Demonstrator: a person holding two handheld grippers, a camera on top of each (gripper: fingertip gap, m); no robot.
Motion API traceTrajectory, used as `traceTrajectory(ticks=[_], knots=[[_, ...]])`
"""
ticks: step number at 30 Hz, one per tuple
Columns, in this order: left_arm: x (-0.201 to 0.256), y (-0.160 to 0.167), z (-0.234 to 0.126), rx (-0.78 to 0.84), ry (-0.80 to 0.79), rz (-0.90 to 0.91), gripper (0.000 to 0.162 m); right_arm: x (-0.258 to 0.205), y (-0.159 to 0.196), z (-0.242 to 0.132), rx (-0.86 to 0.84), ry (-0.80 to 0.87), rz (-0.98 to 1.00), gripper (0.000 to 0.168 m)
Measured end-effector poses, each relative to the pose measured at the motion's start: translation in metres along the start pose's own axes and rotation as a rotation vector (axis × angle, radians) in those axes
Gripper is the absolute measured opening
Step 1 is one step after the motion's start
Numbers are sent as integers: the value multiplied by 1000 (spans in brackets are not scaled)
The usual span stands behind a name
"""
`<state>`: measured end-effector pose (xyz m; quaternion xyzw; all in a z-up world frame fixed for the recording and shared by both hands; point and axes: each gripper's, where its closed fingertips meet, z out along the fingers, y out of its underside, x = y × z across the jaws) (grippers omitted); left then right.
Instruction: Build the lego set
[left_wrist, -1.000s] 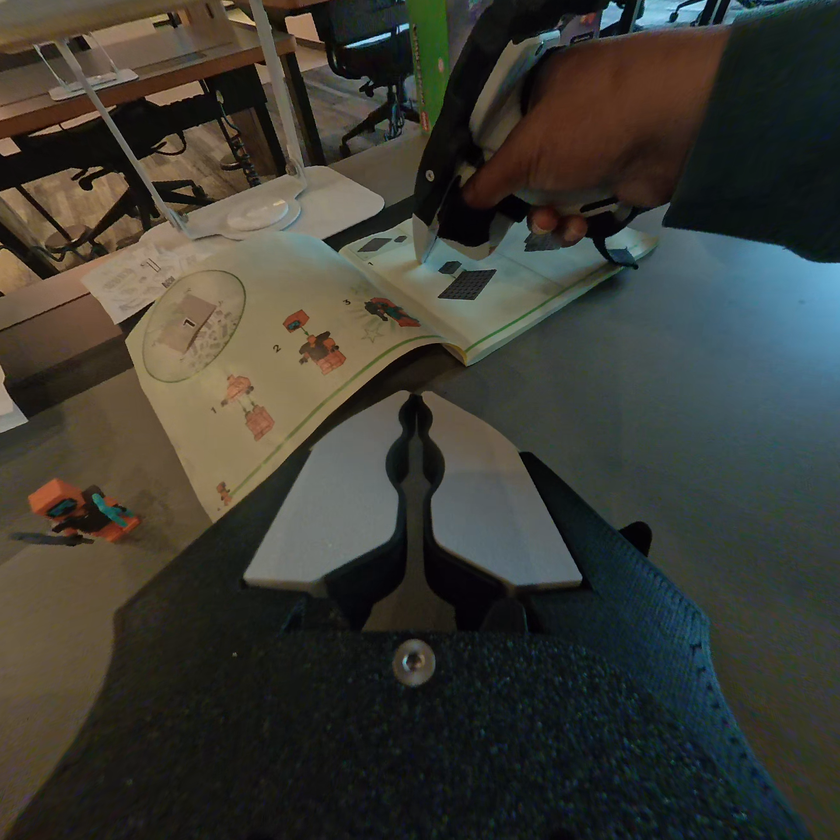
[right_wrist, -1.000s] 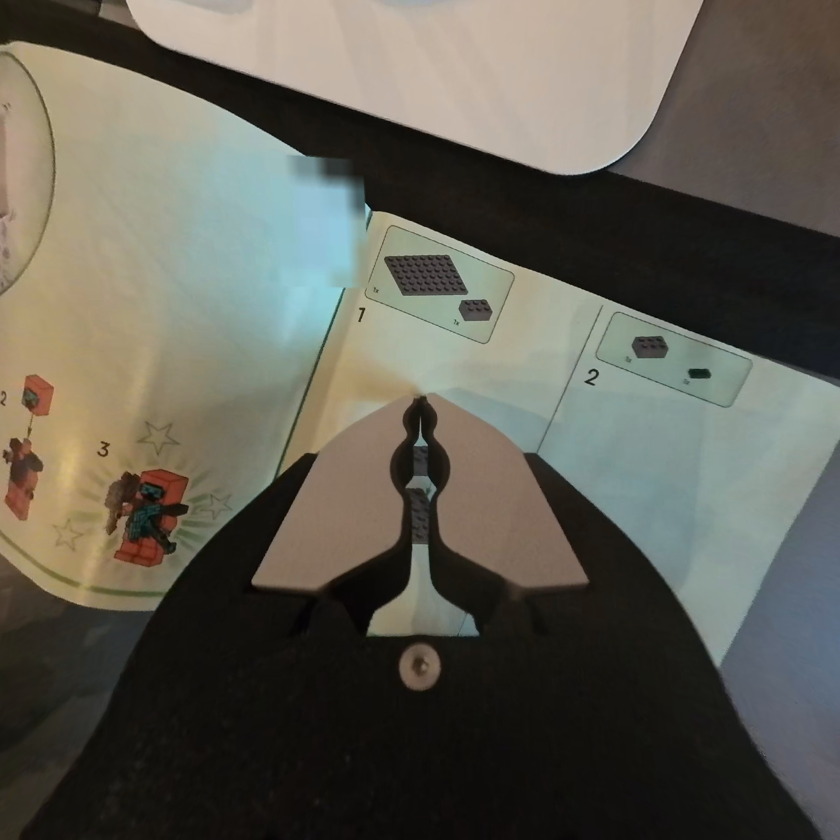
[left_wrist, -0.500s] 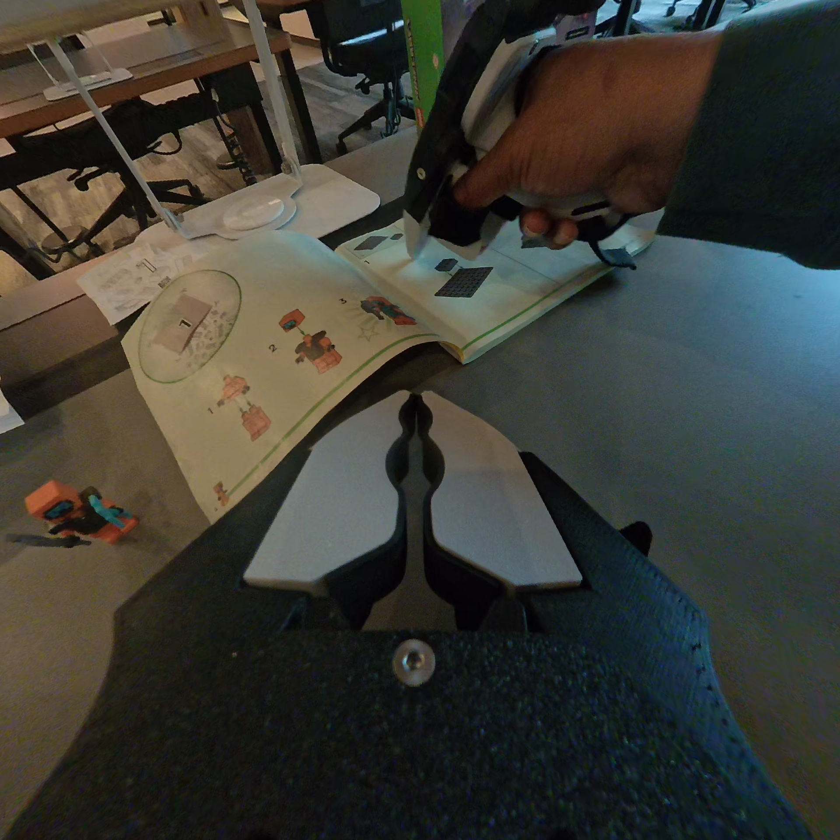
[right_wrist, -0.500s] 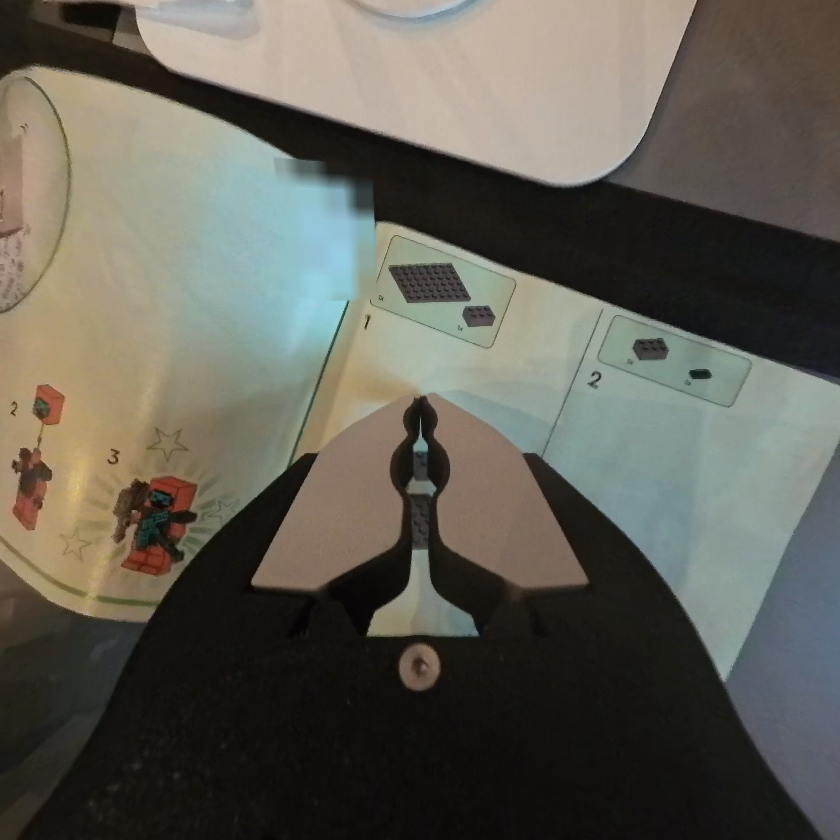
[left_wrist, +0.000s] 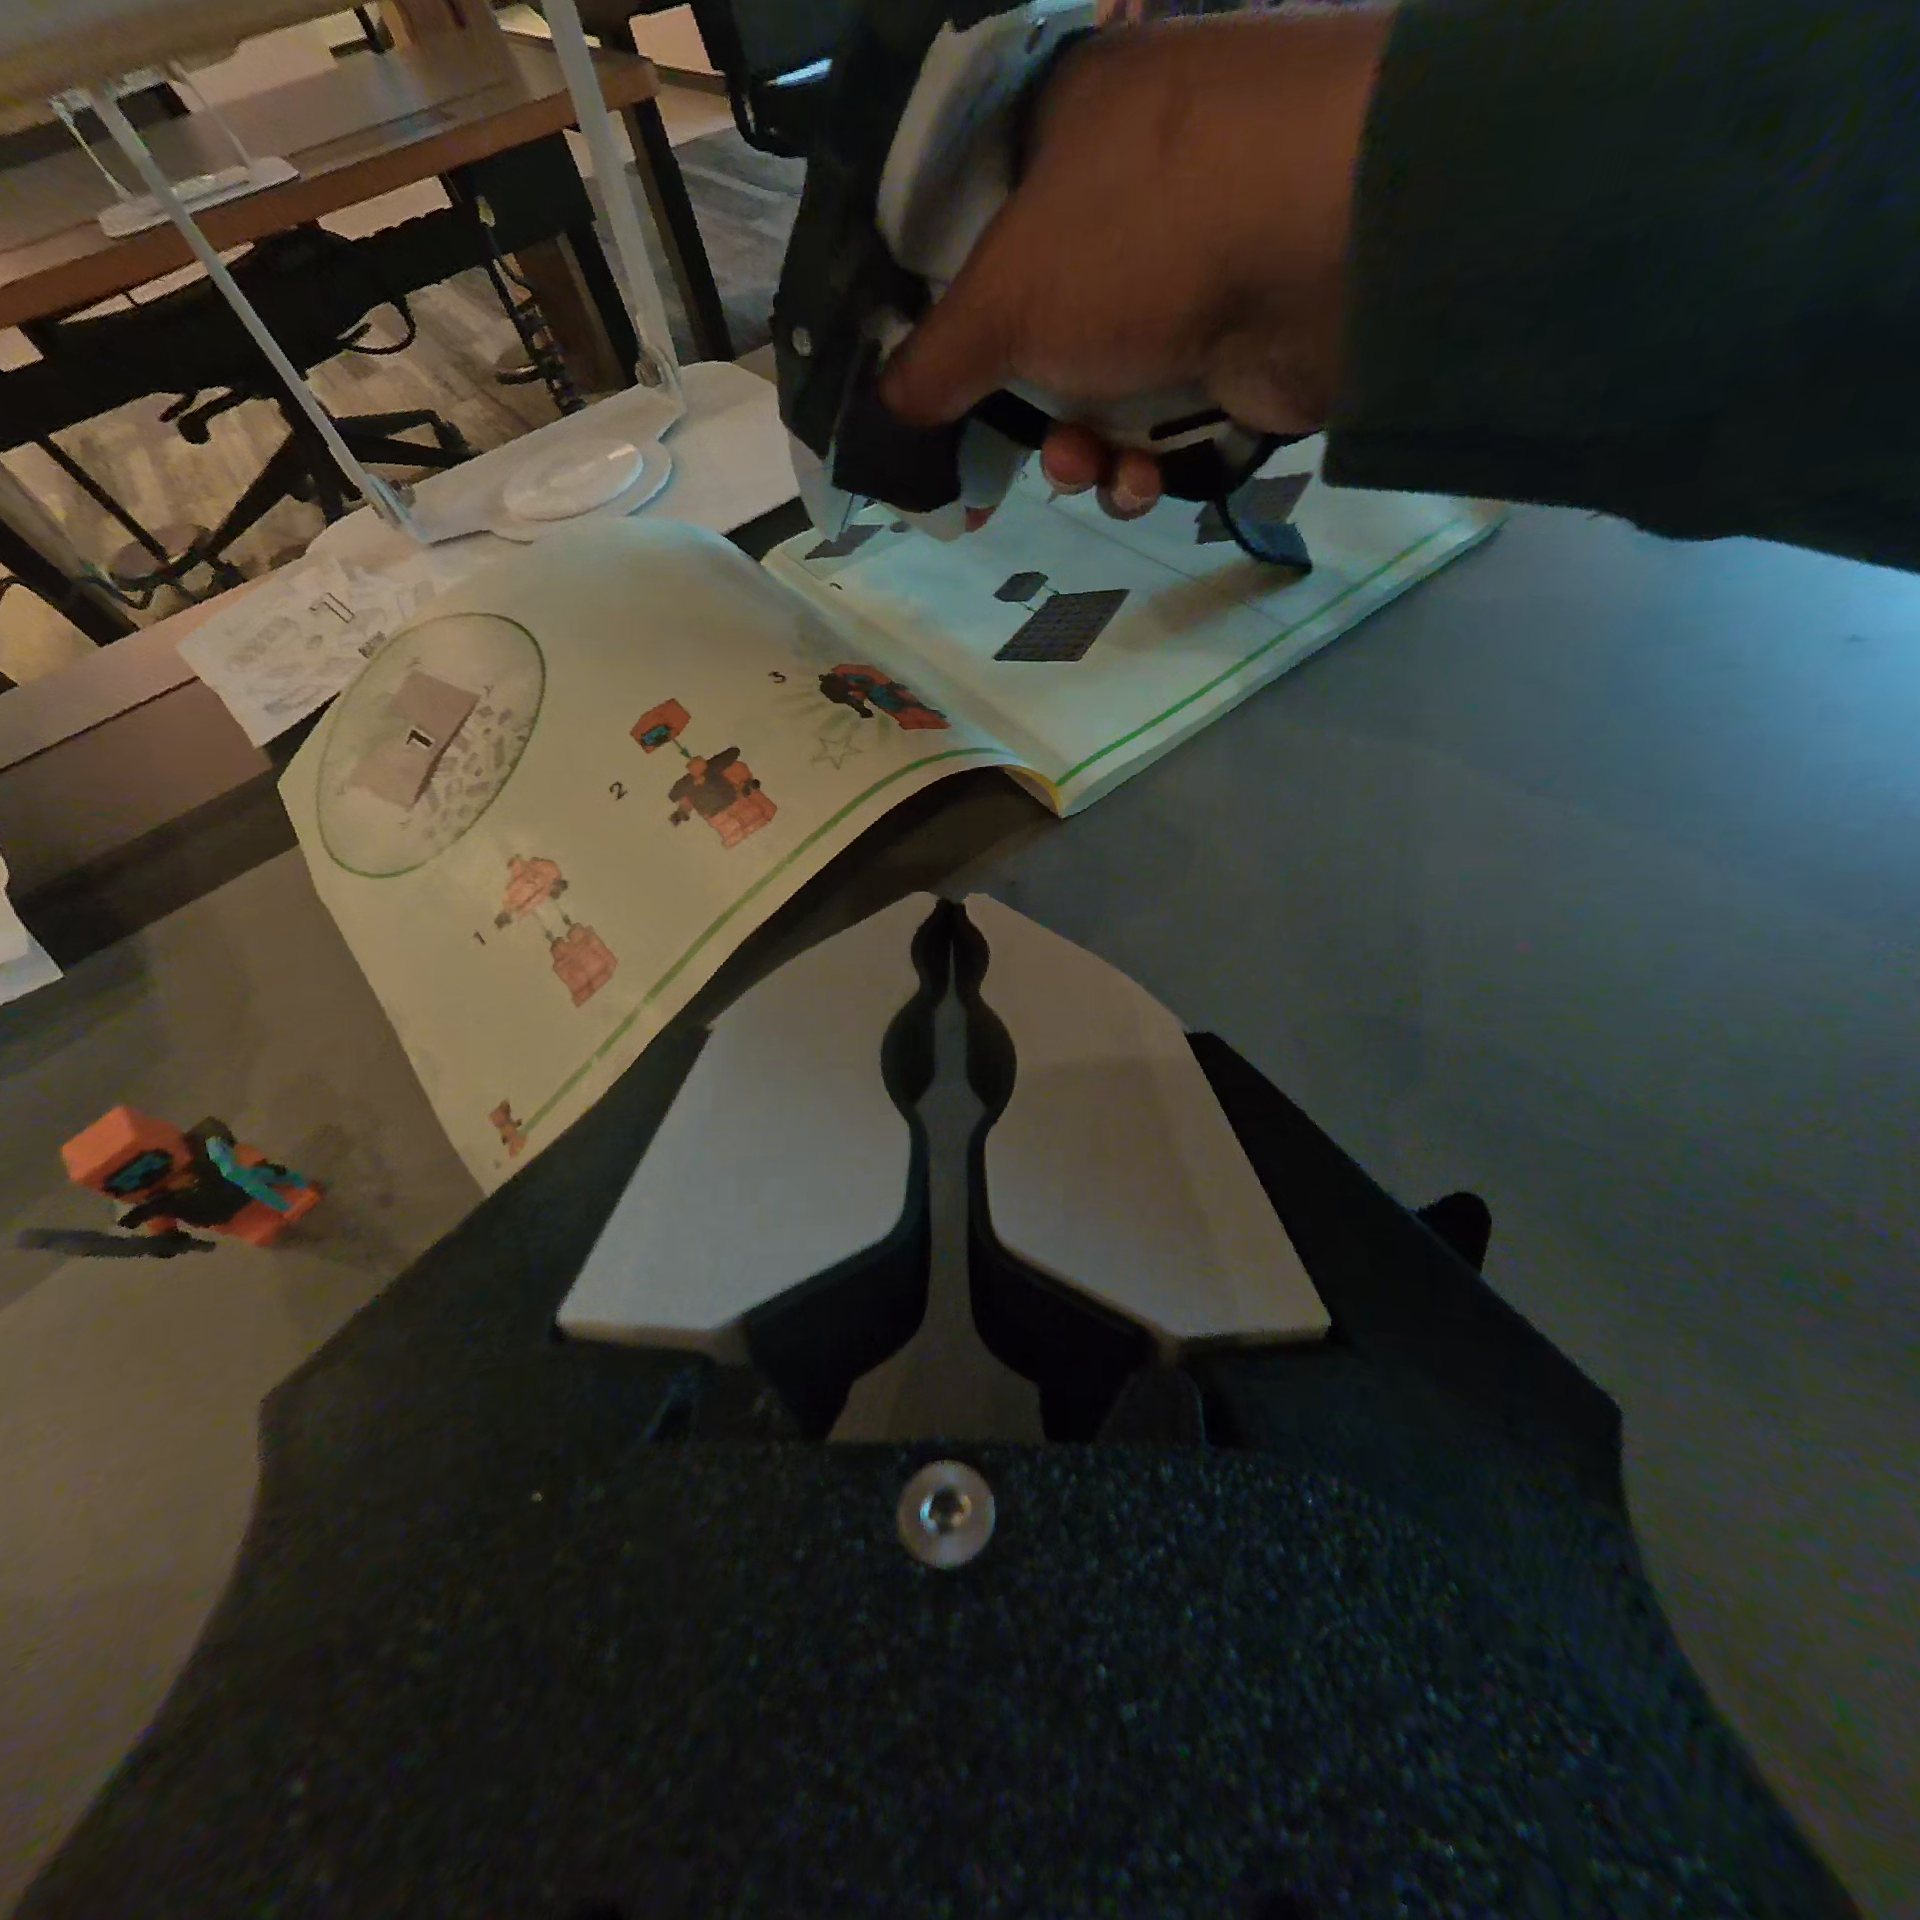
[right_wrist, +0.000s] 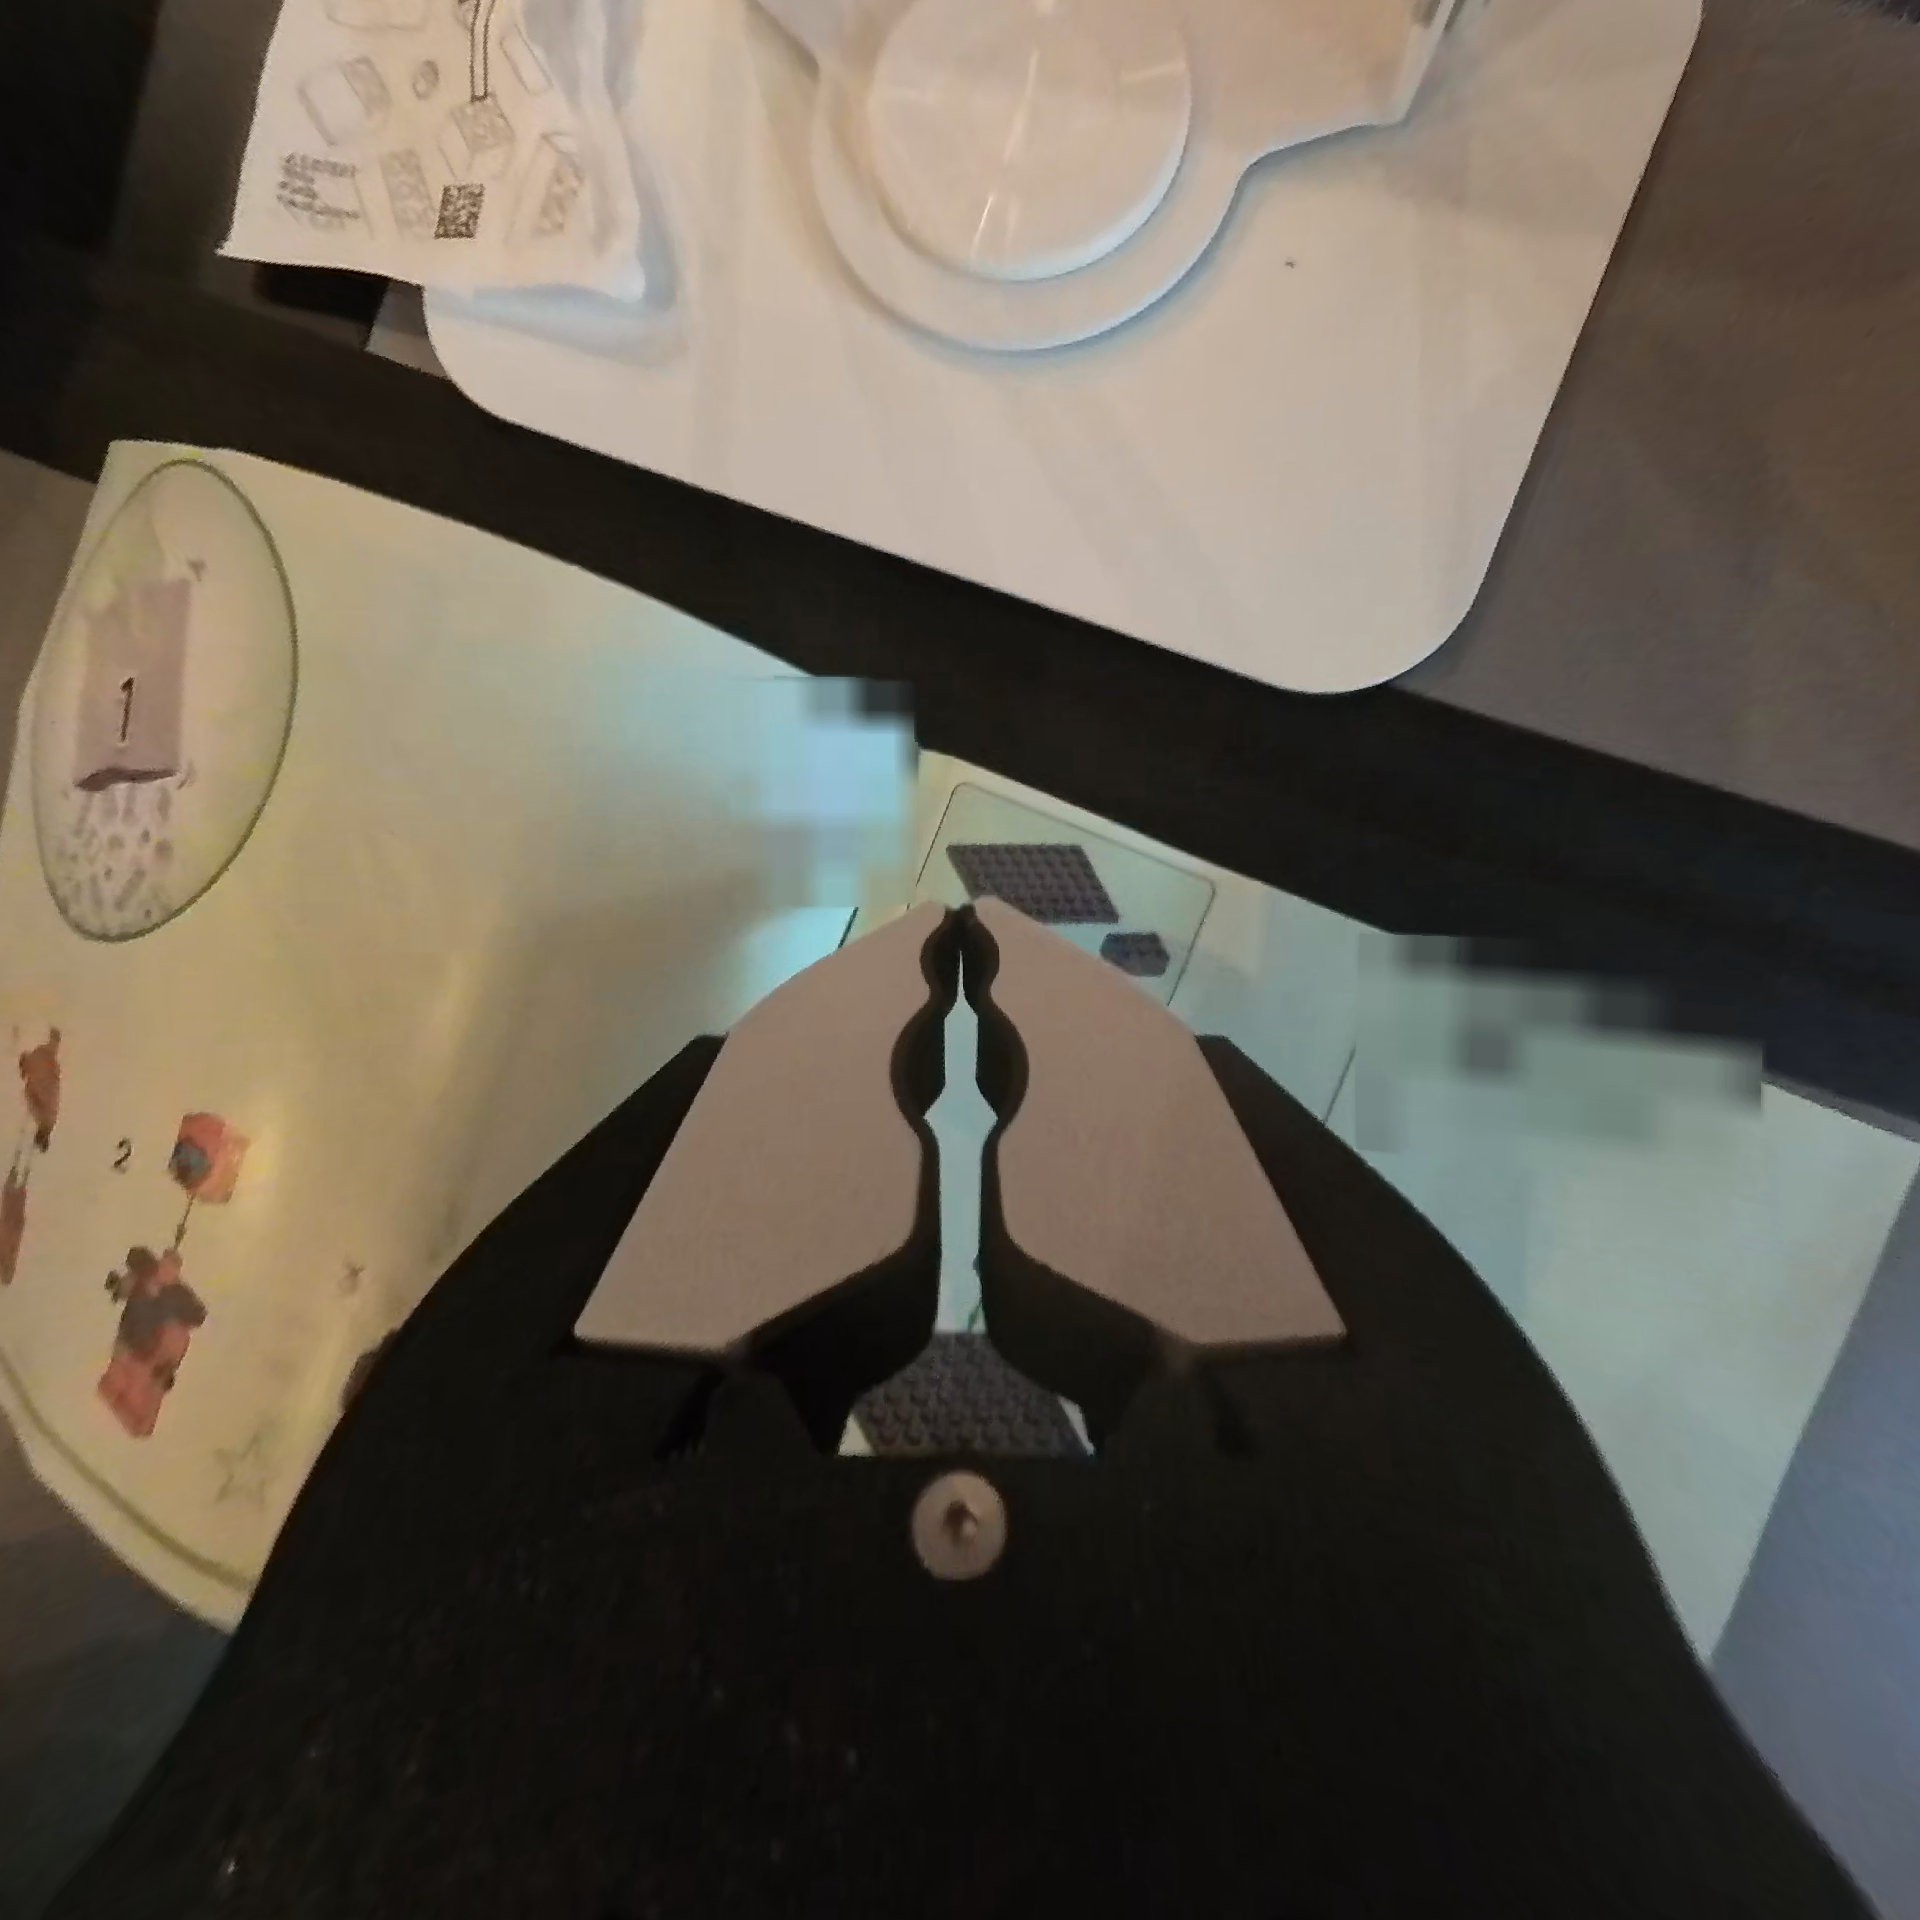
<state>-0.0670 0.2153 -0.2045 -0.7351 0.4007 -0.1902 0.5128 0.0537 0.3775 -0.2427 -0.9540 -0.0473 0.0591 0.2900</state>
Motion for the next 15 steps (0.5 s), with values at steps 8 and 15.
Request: traceTrajectory(ticks=[8,15], knots=[[-1,3,2,-11,3,-3,0,2,5,11,-7,-10,7,0],[0,4,2,-14,7,-2,0,6,2,7,12,-10,15,0]])
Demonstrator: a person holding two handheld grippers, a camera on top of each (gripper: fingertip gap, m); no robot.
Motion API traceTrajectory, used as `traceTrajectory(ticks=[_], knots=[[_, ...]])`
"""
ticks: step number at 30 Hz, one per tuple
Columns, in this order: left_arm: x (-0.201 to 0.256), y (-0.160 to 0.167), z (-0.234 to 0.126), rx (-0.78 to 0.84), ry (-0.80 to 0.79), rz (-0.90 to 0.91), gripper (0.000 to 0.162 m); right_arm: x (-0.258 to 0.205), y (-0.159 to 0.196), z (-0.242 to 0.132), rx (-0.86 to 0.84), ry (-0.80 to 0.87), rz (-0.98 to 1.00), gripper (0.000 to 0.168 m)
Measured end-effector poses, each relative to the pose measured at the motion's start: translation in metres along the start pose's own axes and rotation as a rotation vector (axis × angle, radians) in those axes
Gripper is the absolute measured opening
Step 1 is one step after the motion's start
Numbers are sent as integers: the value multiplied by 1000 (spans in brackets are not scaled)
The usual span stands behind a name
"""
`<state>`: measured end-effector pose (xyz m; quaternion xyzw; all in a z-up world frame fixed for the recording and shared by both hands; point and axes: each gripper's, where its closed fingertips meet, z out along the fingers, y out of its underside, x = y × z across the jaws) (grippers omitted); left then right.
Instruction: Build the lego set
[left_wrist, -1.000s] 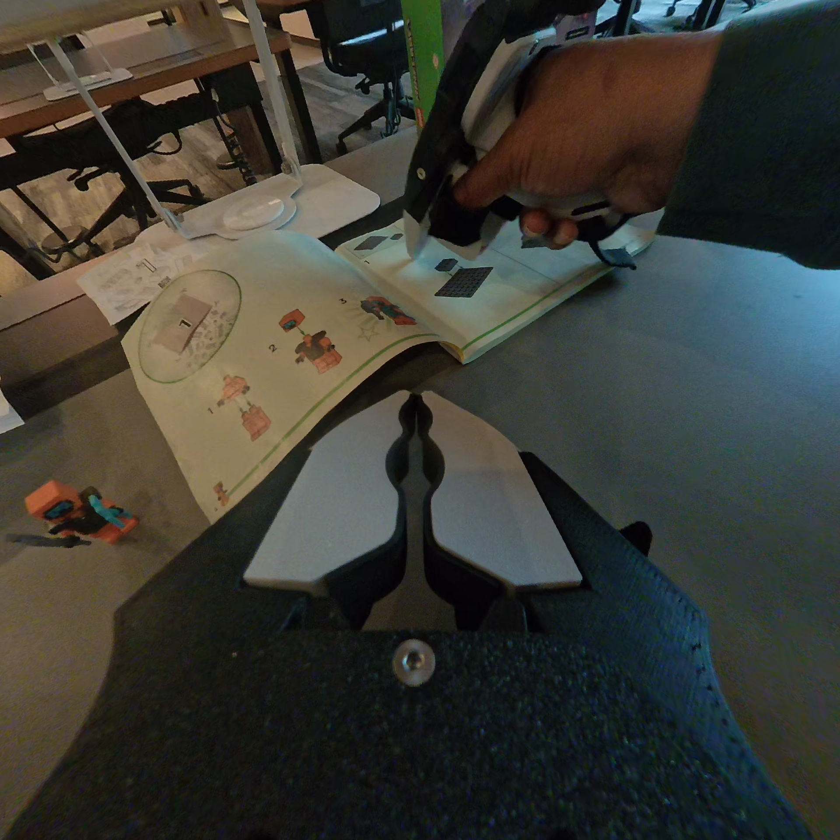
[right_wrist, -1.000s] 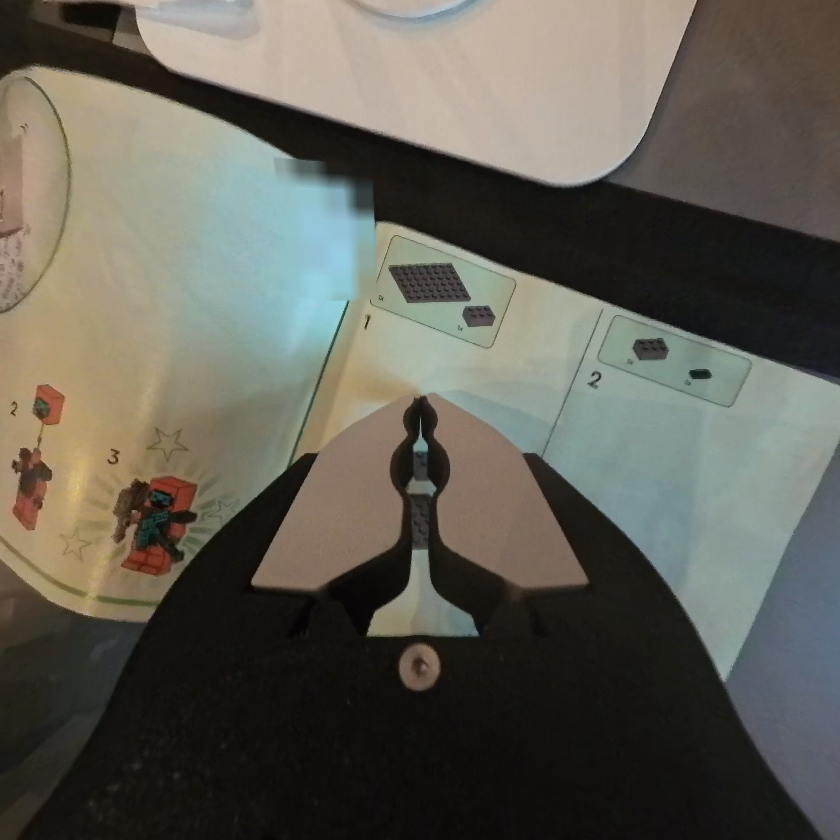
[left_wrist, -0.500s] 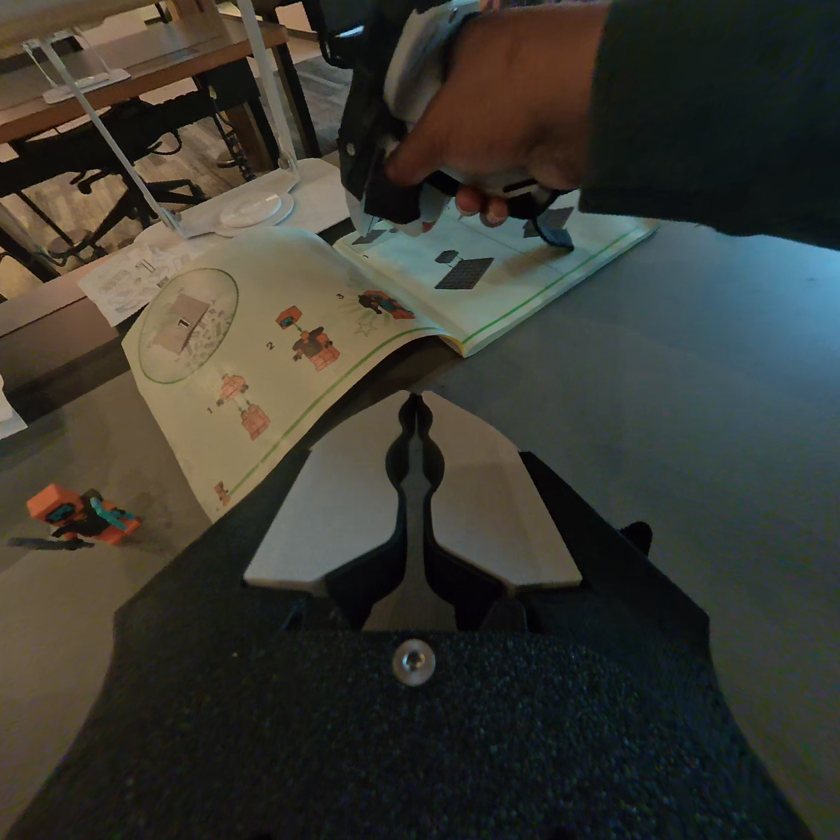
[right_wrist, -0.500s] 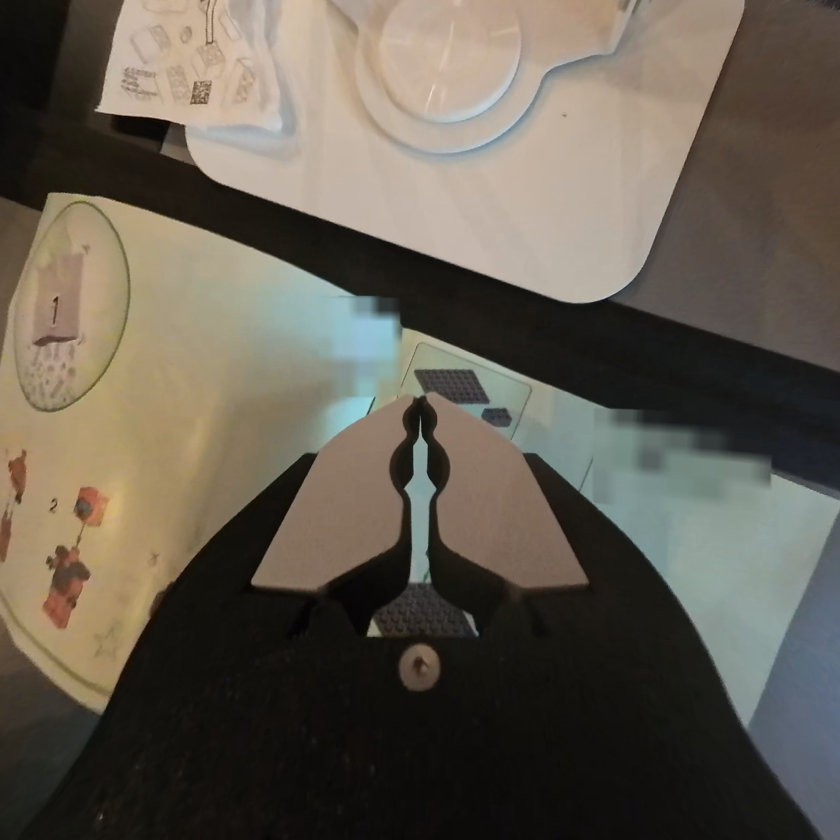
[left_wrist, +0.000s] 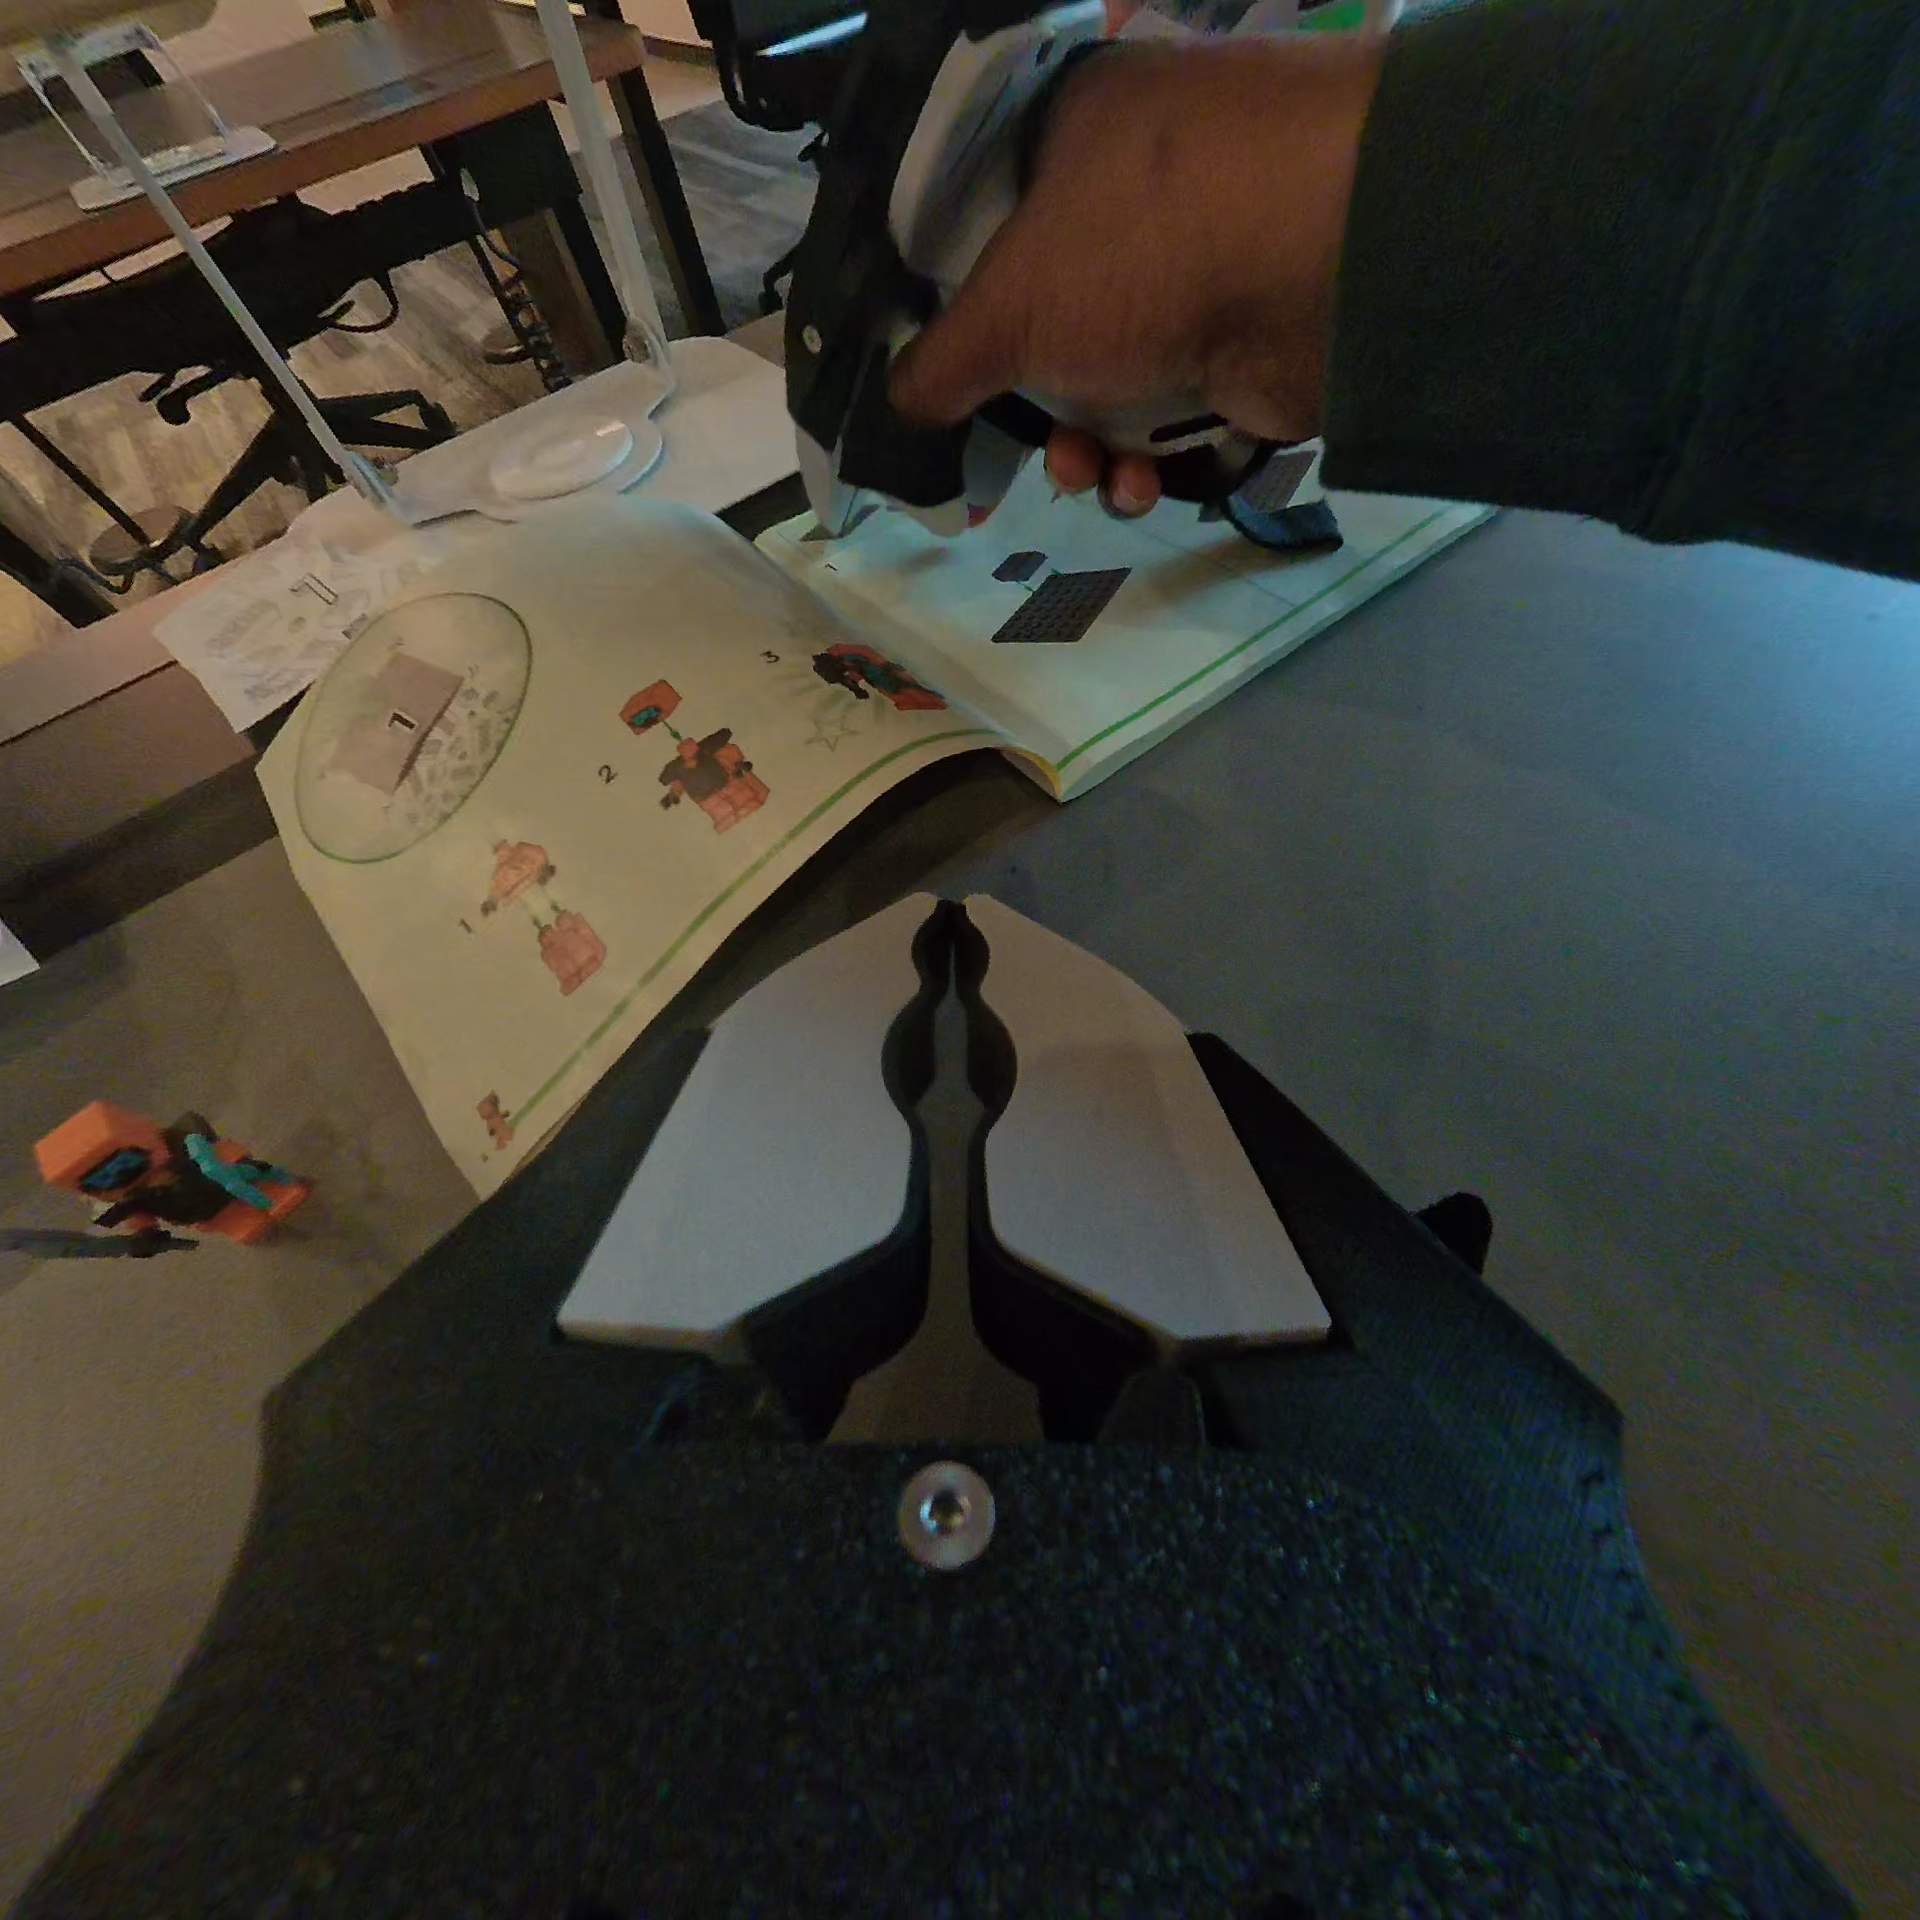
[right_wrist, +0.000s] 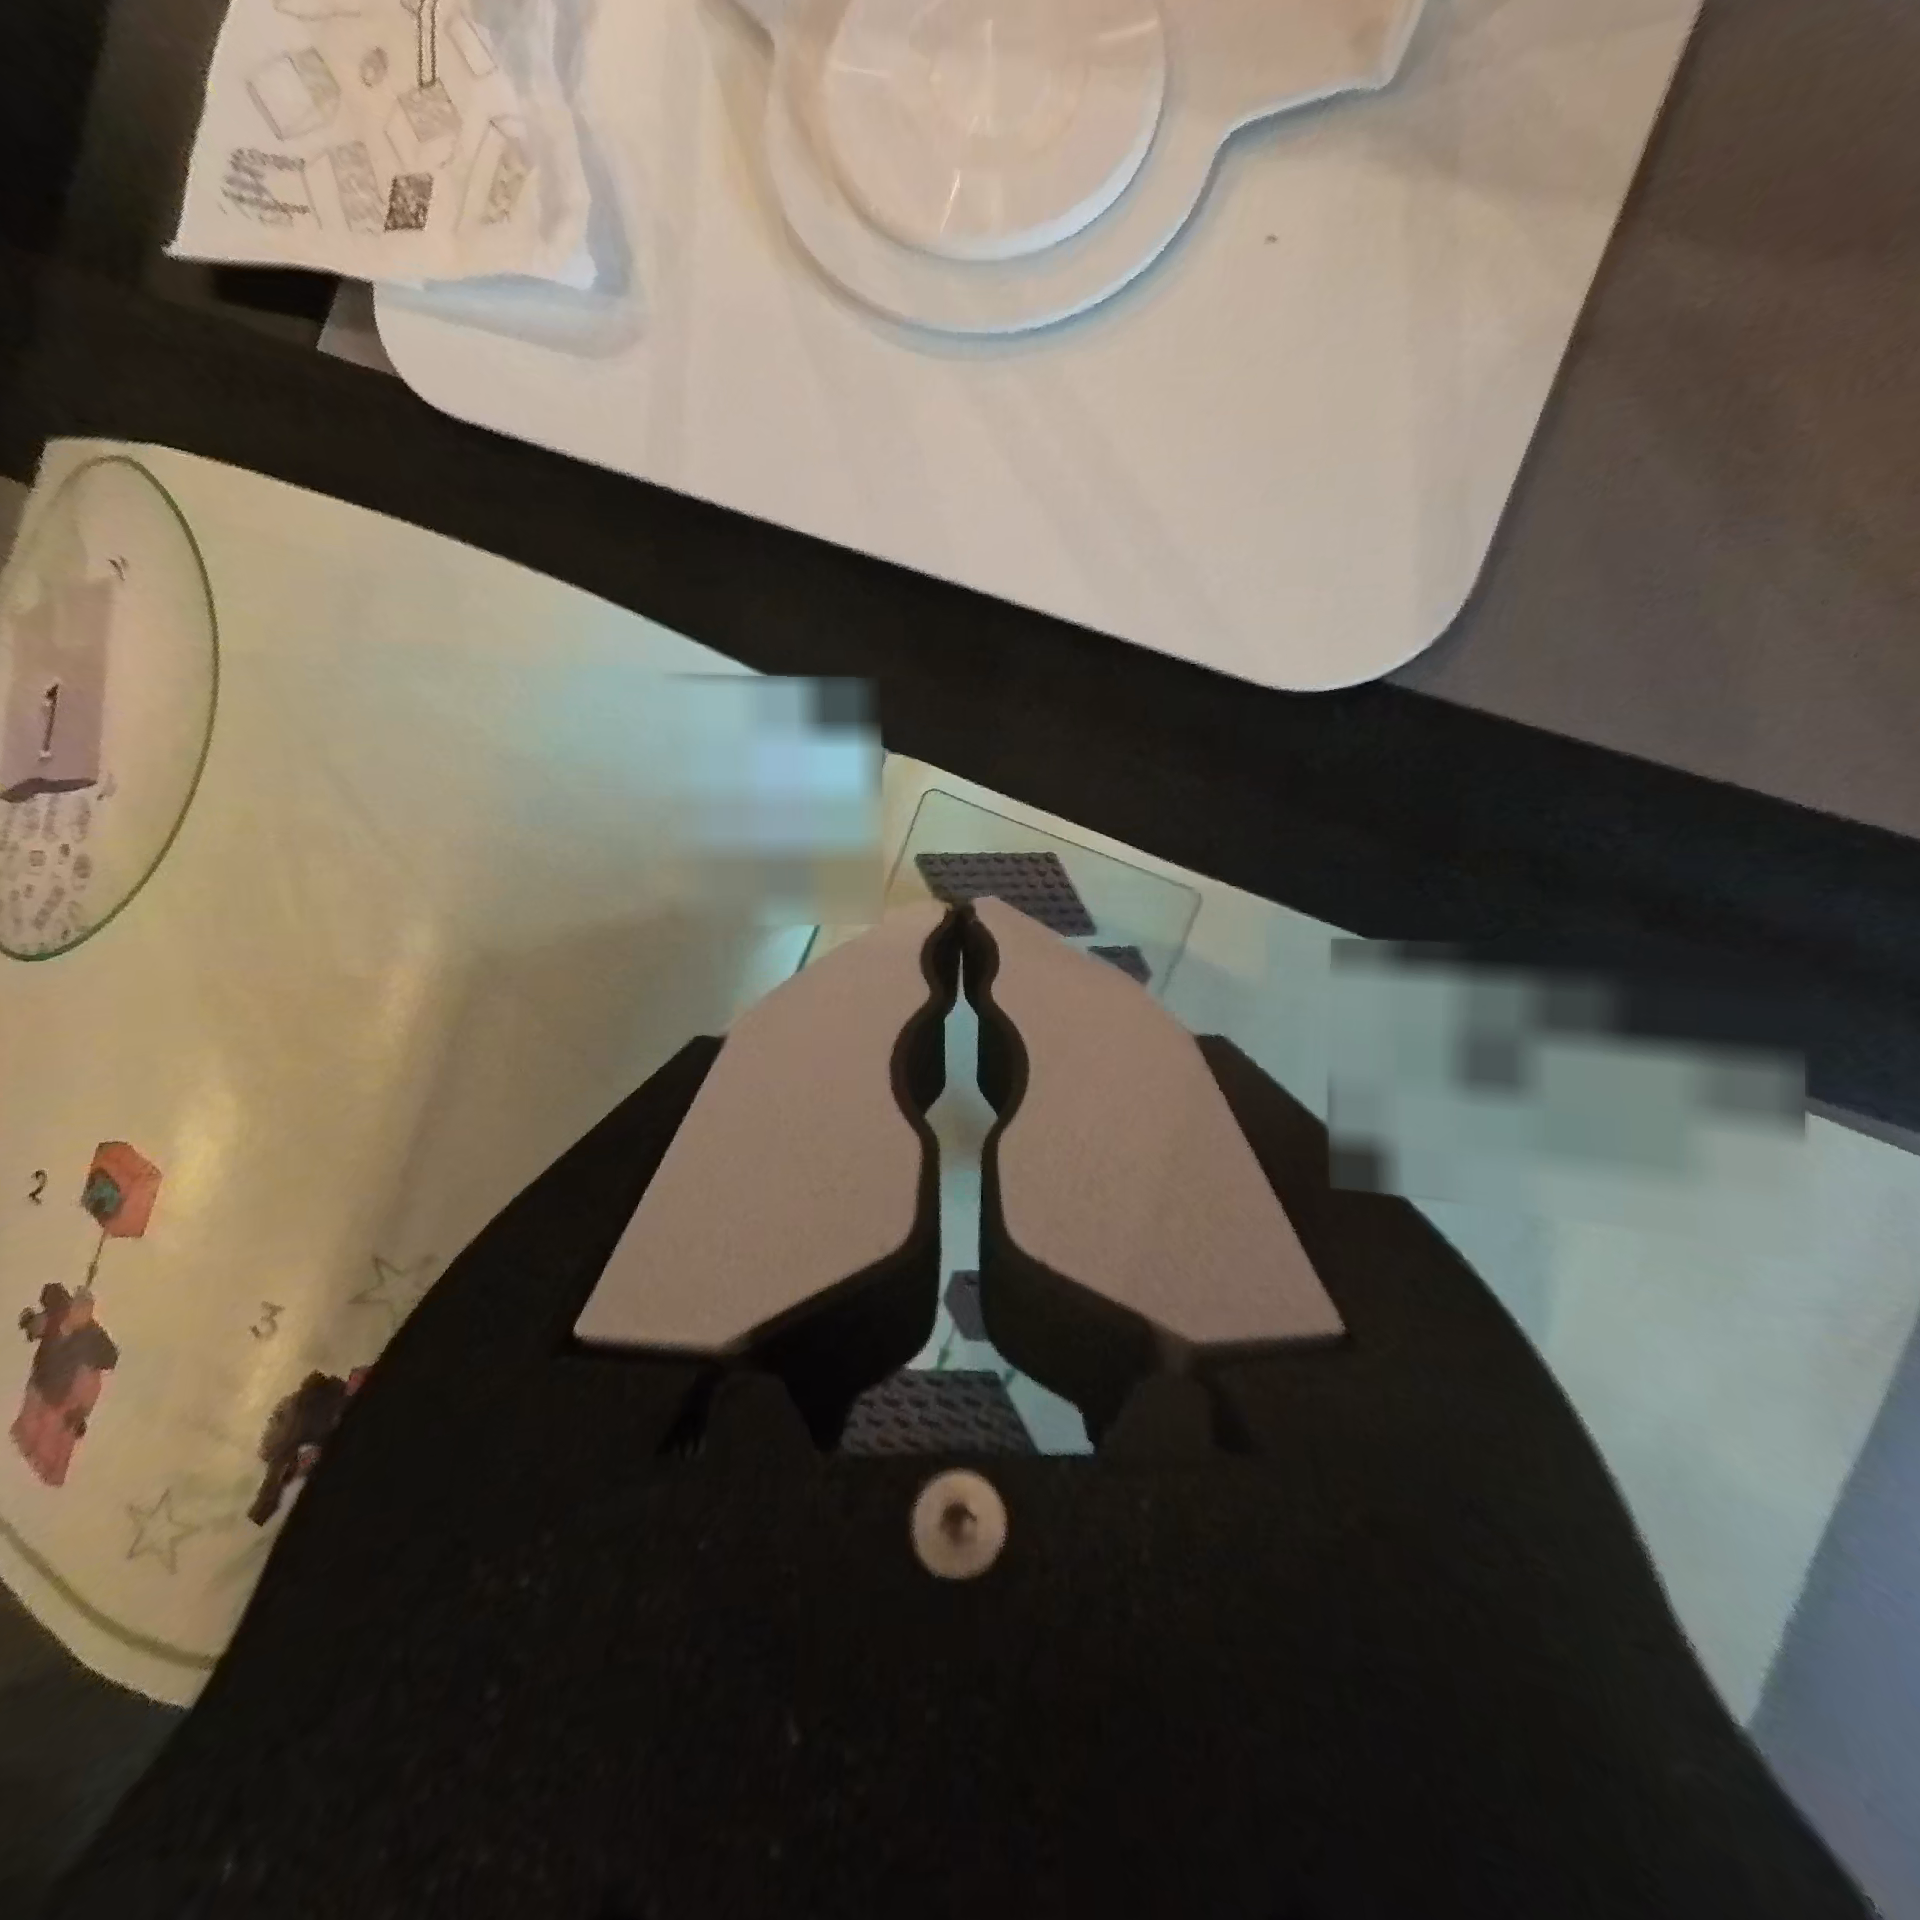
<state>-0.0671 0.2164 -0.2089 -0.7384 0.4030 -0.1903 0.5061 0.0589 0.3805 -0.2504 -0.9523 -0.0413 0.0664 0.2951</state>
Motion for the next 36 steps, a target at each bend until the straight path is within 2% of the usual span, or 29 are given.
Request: traceTrajectory(ticks=[10,16,29,36], knots=[[0,0,0,-1,2,3,0,4,4,2,-7,-13,9,0],[1,1,0,-4,4,5,1,5,-6,-4,26,-30,24,0],[2,1,1,-7,7,12,0,7,2,4,-10,-13,0,0],[3,2,1,-11,10,15,0,10,-4,-8,30,-32,3,0]])
